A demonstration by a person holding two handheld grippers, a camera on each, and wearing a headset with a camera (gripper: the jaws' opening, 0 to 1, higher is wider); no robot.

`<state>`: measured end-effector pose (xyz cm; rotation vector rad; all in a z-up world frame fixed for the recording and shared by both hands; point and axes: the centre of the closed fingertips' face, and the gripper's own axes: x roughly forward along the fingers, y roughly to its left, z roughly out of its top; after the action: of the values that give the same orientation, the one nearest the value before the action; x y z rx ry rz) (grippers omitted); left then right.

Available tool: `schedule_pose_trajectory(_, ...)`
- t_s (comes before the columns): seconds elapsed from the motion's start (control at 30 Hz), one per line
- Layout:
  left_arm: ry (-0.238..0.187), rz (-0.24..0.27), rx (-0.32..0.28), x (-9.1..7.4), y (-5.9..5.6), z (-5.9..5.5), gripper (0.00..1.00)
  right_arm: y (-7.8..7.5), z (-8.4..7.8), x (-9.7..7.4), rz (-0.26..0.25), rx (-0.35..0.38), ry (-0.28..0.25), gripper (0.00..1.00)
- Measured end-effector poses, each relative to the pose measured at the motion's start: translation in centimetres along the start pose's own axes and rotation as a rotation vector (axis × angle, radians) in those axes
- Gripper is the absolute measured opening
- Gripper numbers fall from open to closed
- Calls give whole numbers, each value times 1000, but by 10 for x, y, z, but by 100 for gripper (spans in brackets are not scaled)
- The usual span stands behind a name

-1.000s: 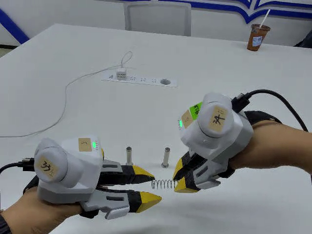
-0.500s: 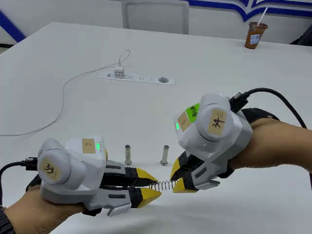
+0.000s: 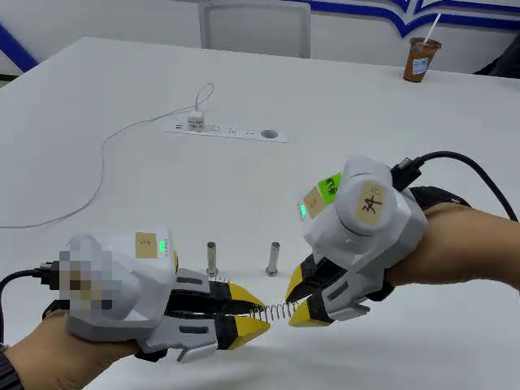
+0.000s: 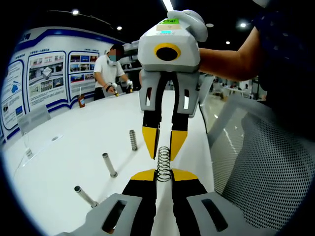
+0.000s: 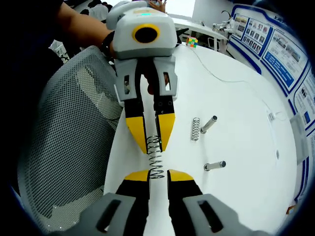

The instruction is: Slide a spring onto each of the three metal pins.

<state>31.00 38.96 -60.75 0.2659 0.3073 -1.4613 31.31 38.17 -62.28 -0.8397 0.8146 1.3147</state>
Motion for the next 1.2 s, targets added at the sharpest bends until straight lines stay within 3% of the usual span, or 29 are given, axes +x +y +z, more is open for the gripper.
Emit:
schedule_pose_trajectory(0.33,-3,4,-10,1,1,1,10,0,4,-10,-12,23,-45,12)
schedule_pose_trajectory(0.67,-8,20,-24,0,5,2,10,-1,32,-25,-11,67,-187,12)
schedule_pose_trajectory(0.77,-22,21,-34,-2,5,4,10,0,45,-30,-1,91,-252,12)
schedule_pose_trajectory(1.2,-57,28,-49,-4,8,12,11,-5,69,-34,-23,113,-349,11)
